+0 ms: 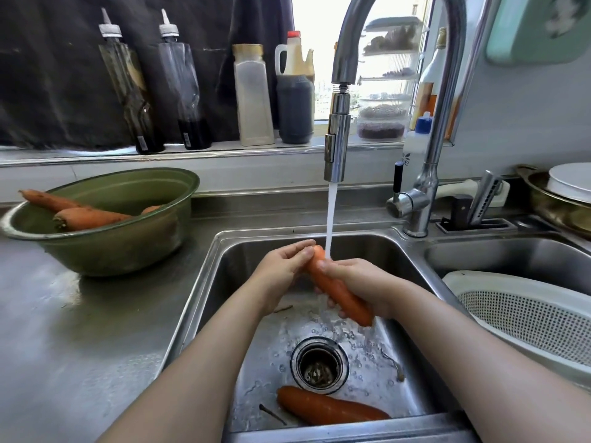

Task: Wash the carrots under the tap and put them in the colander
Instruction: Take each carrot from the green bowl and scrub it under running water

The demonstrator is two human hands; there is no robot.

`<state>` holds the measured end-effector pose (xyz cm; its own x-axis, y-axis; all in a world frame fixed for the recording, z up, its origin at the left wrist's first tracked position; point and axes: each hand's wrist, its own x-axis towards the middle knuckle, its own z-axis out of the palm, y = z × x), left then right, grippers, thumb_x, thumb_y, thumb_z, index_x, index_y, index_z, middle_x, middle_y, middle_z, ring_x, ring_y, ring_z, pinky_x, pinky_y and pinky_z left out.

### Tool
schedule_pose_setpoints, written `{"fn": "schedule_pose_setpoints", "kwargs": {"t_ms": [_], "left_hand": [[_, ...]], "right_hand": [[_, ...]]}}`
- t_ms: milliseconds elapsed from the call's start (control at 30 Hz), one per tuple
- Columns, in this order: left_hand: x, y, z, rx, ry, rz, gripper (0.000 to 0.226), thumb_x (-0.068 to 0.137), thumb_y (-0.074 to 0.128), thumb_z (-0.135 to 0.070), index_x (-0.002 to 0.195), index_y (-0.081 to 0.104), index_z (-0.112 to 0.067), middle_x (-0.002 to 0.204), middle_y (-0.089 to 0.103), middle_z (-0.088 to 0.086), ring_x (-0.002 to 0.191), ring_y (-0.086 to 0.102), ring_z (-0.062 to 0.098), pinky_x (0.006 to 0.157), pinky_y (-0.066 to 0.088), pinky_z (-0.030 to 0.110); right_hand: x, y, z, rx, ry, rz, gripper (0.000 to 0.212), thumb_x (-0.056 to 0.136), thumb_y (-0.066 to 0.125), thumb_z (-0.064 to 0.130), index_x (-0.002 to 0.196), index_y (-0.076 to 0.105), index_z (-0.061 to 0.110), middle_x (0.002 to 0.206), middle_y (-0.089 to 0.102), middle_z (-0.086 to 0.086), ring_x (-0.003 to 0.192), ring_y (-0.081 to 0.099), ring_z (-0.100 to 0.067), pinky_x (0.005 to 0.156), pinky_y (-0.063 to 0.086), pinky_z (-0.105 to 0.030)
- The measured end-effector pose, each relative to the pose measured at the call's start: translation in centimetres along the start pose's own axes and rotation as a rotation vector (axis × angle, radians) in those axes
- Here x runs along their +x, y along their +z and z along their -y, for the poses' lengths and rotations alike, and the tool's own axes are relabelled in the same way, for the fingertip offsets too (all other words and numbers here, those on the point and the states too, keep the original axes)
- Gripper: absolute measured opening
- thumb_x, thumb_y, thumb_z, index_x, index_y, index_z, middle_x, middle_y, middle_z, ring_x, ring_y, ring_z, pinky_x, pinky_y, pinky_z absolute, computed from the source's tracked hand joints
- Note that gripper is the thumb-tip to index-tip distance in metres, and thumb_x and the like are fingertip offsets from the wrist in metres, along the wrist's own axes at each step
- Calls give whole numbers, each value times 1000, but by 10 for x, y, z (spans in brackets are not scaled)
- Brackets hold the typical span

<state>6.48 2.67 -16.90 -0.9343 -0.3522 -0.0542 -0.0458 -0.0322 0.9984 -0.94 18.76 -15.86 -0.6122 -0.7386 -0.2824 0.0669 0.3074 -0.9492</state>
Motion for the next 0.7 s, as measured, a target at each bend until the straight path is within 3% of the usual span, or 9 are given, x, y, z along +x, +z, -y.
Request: {"fn": "schedule_pose_setpoints", "kwargs": {"t_ms": [67,167,300,400,467,533,633,700], "left_hand": [[-3,2,-4,58,8,29,24,102,63,-29,125,71,-30,120,76,3,116,69,19,98,52,27],[-7,3,-10,71,-6,72,31,104,59,-31,135,65,-32,125,73,0,119,66,13,83,49,18],[-7,3,-13,43,43,35,29,106,56,-26,133,66,-26,126,71,-1,115,64,8,82,46,17],[-6,2,-11,-6,61,-29,21,107,54,-24,120,70,-29,113,74,-4,97,69,0,81,52,16],[-4,-1,-9,25,56,-47,20,106,55,-29,117,71,-36,115,75,-5,107,68,7,87,51,24],[-5,-2,-9,21,46,-52,20,106,56,-31,118,70,-38,115,75,-3,108,69,13,80,51,24],[-6,-5,-10,33,55,-68,18,103,60,-32,115,72,-38,112,77,-7,111,69,12,94,47,33],[-6,-7,-11,38,58,-47,16,101,63,-32,111,73,-38,110,78,-9,112,69,11,96,47,35]], "right_hand": [[2,5,2,-35,24,-96,69,94,52,72,101,71,5,77,69,-8,54,58,-18,46,47,-28],[3,4,2,-36,62,-142,80,95,38,79,100,69,5,69,65,-9,47,54,-19,43,44,-25],[1,0,3,149,32,-43,61,106,39,57,117,62,2,78,71,-11,54,60,-20,46,50,-28],[0,-6,3,295,1,80,38,109,46,29,138,56,6,102,72,-14,77,69,-24,64,58,-37],[0,-5,2,326,0,120,37,108,49,20,142,55,8,112,69,-16,87,71,-28,75,59,-45],[-1,1,4,311,19,89,36,107,52,27,136,58,6,108,70,-14,82,70,-25,74,59,-46],[-2,6,10,246,35,-27,49,106,49,49,118,62,4,86,70,-9,63,63,-19,63,58,-41],[-1,8,11,192,38,-61,60,104,41,61,115,61,5,75,66,-8,54,57,-19,54,53,-34]]}}
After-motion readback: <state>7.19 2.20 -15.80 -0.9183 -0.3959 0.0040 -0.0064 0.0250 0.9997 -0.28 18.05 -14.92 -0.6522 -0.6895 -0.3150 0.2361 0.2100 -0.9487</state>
